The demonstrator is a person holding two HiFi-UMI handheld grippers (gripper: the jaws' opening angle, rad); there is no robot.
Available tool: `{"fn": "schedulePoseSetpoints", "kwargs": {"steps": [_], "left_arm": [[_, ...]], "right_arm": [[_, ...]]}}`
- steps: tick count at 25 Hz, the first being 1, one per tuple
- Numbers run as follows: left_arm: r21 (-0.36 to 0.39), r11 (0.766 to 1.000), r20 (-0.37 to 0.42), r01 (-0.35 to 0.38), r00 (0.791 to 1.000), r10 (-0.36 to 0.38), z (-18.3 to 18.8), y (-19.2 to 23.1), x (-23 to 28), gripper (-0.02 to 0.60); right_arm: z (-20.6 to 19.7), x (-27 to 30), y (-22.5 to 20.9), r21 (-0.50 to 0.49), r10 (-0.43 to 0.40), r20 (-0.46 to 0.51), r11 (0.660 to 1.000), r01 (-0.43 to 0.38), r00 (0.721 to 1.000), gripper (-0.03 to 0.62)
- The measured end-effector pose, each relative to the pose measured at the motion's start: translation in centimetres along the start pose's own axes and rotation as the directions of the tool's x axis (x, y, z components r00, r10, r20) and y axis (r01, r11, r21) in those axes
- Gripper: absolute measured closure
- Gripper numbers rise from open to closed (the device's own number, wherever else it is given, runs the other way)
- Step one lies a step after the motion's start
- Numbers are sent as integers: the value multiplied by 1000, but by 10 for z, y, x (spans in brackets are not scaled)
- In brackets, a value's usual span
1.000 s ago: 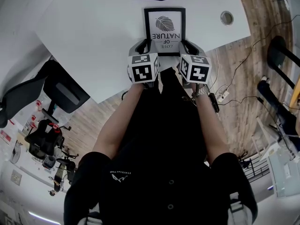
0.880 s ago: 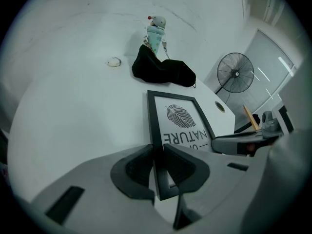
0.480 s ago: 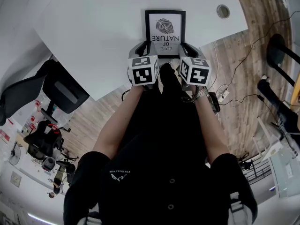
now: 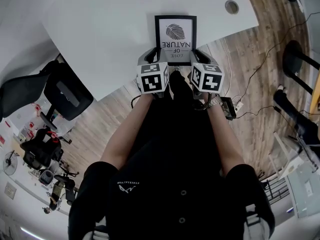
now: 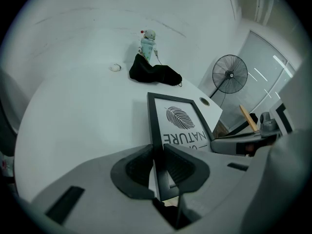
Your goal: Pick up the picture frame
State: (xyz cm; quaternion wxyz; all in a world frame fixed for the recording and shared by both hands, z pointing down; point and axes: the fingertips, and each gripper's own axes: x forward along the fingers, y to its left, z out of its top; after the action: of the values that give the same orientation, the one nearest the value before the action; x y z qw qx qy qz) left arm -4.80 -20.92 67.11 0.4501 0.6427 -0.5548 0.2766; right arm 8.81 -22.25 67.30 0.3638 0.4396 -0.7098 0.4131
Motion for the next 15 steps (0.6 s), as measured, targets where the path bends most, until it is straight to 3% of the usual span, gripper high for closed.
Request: {"fn": "schedulePoseSetpoints", "kwargs": {"steps": [15], "left_arm": [[3,1000,66,-10,998,10,-51,-39,-36,508]], "right_arm": [[-52,-46,-14,-21,17,37,1000,-16,999,526]]}}
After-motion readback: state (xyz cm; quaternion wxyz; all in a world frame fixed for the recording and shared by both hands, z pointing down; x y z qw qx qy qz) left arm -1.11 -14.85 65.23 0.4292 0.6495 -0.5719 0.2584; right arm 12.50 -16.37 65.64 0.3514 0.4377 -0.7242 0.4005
